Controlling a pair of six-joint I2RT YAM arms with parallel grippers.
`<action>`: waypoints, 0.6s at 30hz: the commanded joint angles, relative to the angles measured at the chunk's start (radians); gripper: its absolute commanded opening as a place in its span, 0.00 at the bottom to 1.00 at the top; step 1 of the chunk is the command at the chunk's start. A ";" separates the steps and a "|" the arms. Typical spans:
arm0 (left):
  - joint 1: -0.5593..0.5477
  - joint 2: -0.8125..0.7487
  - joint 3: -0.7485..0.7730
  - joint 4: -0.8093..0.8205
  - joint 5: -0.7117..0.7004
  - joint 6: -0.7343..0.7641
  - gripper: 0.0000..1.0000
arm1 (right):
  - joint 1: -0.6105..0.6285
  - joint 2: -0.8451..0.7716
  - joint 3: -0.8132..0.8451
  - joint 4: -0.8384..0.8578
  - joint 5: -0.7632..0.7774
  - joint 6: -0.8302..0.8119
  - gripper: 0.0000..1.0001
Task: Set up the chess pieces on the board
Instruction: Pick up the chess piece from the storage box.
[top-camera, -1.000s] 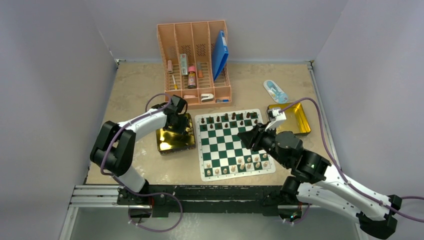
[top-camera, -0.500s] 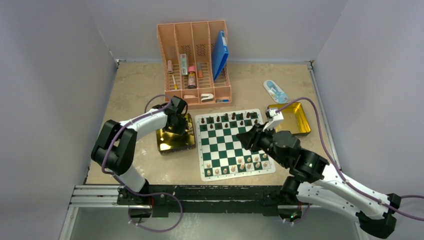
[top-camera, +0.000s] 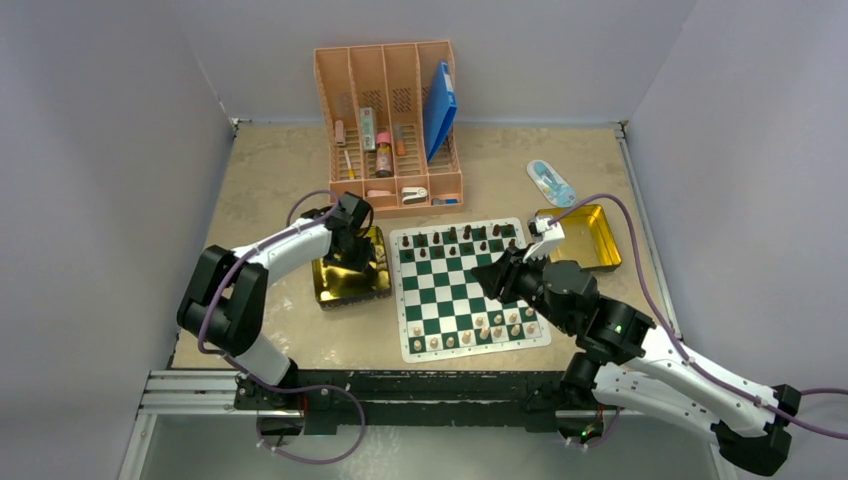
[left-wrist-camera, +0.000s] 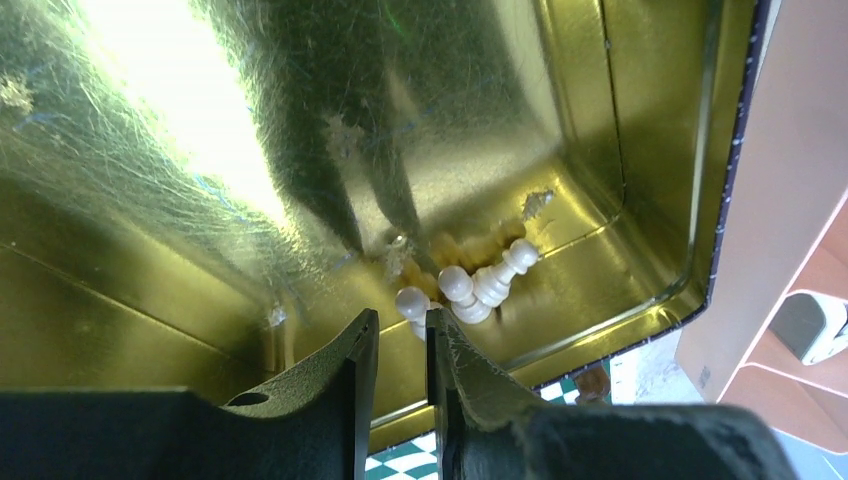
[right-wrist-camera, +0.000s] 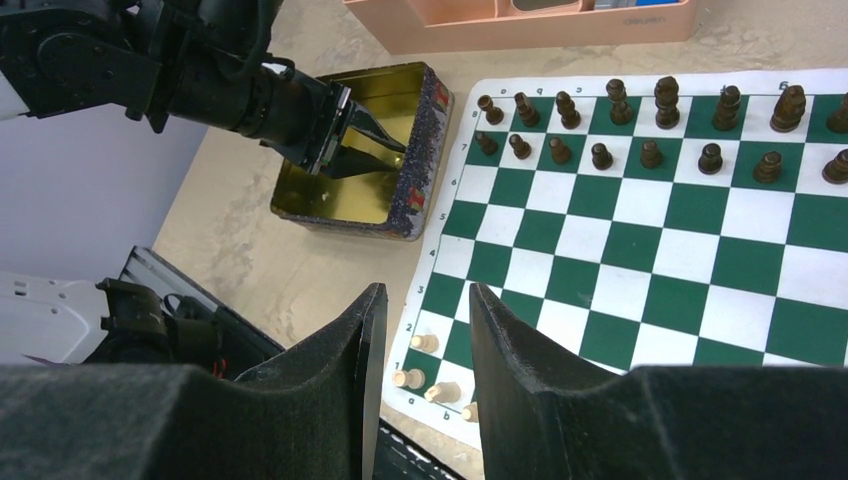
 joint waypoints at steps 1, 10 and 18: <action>0.006 -0.040 0.007 -0.013 0.065 -0.026 0.24 | 0.003 0.002 0.005 0.035 -0.013 -0.019 0.38; 0.006 -0.010 0.008 0.002 0.109 -0.042 0.24 | 0.003 -0.005 0.005 0.032 -0.016 -0.017 0.38; 0.005 0.035 0.012 -0.021 0.117 -0.078 0.25 | 0.005 -0.012 0.006 0.030 -0.017 -0.014 0.38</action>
